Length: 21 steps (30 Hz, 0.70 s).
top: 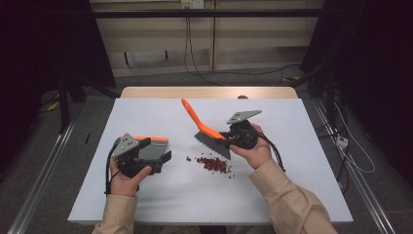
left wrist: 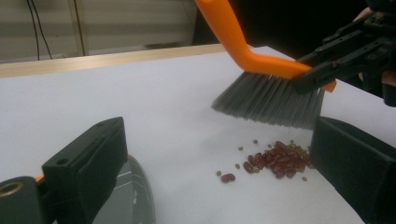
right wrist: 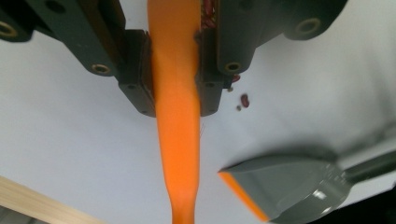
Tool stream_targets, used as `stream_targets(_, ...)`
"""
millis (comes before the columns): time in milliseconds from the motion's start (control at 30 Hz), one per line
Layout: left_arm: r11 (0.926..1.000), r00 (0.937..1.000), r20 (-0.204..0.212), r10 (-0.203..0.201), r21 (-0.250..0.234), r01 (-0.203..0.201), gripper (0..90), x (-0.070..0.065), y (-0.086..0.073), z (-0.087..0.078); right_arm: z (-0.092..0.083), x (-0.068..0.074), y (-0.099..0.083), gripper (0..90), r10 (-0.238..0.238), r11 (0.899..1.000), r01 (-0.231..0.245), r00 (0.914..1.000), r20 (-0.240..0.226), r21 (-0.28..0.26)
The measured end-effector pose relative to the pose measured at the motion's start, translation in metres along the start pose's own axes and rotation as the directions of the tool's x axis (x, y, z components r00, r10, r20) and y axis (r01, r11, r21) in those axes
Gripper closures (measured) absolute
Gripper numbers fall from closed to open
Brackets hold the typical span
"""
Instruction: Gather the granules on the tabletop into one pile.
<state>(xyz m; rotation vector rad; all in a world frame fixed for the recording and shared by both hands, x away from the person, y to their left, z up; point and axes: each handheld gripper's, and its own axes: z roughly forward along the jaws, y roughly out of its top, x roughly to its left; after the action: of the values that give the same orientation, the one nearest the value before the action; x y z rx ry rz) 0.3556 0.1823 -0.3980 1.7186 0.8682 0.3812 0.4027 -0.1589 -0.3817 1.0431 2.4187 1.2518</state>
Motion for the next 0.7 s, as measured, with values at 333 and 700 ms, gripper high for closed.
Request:
stream_targets(333, 0.9999, 1.0, -0.001, 0.001, -0.01, -0.001, 4.5, 0.001, 0.001, -0.004, 0.012, 0.035, -0.002, 71.2, 0.134, 0.991, -0.134, 0.9907, 0.021, -0.011)
stream_targets(700, 1.0, 1.0, -0.009, 0.001, -0.009, -0.001, 4.5, 0.003, 0.001, -0.006, 0.04, 0.072, 0.001, 71.2, 0.127, 0.992, -0.127, 0.9917, 0.019, 0.011)
